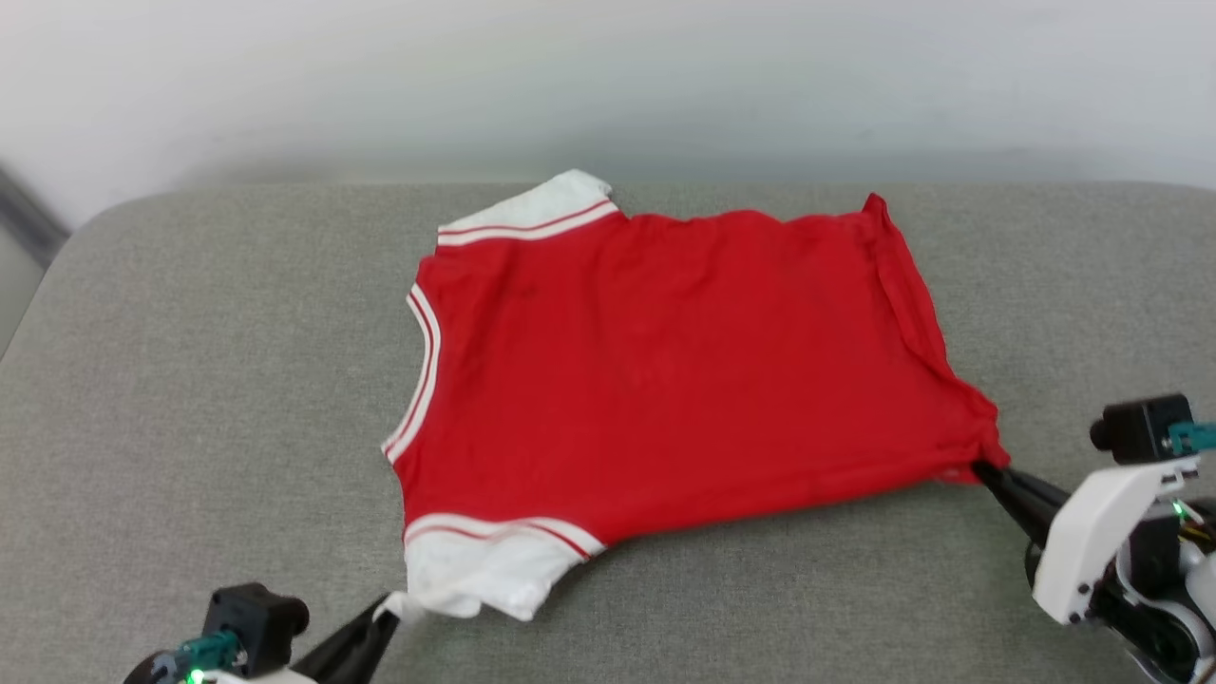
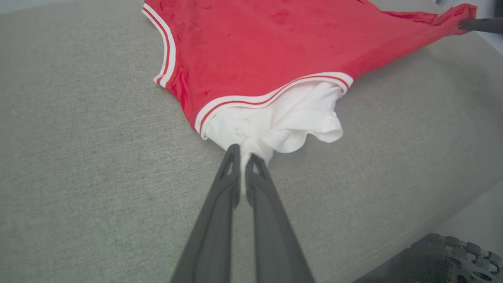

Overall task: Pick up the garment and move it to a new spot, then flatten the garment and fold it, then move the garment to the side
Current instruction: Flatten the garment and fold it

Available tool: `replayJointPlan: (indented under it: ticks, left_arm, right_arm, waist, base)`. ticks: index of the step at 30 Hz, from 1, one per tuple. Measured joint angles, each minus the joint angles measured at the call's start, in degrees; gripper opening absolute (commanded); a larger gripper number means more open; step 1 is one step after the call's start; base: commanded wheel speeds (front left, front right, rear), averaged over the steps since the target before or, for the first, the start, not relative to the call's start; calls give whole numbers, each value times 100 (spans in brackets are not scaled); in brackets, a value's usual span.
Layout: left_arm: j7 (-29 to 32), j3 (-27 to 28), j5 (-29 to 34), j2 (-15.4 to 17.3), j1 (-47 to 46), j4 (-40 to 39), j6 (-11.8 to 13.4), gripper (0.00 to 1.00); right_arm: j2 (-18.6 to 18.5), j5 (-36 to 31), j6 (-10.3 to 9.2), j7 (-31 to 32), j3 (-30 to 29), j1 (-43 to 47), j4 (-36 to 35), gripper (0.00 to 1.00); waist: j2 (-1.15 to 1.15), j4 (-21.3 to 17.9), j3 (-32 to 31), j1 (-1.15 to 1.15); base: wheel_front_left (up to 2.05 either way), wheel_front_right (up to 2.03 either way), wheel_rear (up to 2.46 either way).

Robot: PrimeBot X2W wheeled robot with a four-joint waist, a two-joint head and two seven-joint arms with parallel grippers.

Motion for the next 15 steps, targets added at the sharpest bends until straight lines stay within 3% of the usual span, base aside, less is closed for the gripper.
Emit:
replayJointPlan:
  ticks: [15]
  left_arm:
    - [650, -392, -530, 571, 1097, -1106, -8, 0]
  right_arm:
    - [-368, 499, 0, 1092, -892, 1998, -780, 0]
  waist:
    - [0, -118, -487, 0]
  base:
    - [0, 0, 0]
